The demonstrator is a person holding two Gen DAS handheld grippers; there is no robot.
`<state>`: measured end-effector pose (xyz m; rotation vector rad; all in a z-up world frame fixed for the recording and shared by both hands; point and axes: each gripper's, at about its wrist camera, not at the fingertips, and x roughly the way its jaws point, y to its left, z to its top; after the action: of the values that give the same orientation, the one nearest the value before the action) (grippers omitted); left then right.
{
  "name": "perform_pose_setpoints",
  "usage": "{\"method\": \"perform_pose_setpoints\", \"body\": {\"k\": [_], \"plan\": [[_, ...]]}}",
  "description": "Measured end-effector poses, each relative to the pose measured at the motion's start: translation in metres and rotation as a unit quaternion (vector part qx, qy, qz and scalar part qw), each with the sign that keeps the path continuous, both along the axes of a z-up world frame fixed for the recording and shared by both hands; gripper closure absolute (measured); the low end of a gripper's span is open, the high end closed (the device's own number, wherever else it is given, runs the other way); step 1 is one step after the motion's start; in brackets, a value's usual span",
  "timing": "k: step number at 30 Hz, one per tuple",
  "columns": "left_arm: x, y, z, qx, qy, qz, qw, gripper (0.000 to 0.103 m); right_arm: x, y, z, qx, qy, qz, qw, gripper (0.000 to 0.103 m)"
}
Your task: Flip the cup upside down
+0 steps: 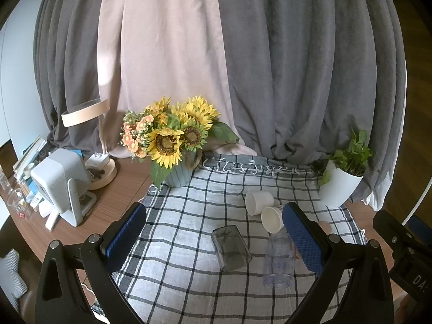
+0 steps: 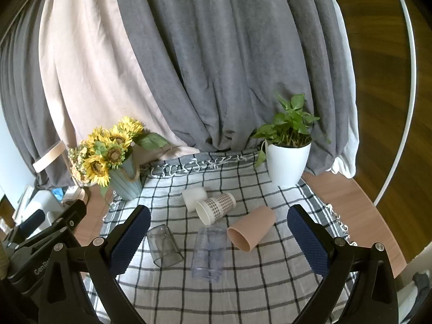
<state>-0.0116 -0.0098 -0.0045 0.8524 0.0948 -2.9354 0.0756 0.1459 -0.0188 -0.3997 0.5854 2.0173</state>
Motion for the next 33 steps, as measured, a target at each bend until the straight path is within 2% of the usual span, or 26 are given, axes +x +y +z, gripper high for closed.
{"method": "perform_pose_setpoints", "body": {"k": [33], "plan": [[-0.01,-0.008,-0.007,0.001,-0.019,0.013,0.9997,0.0,-0.014,0.002,-0.004,-0.007,-0.013,0.01,1.0,0.001]]}}
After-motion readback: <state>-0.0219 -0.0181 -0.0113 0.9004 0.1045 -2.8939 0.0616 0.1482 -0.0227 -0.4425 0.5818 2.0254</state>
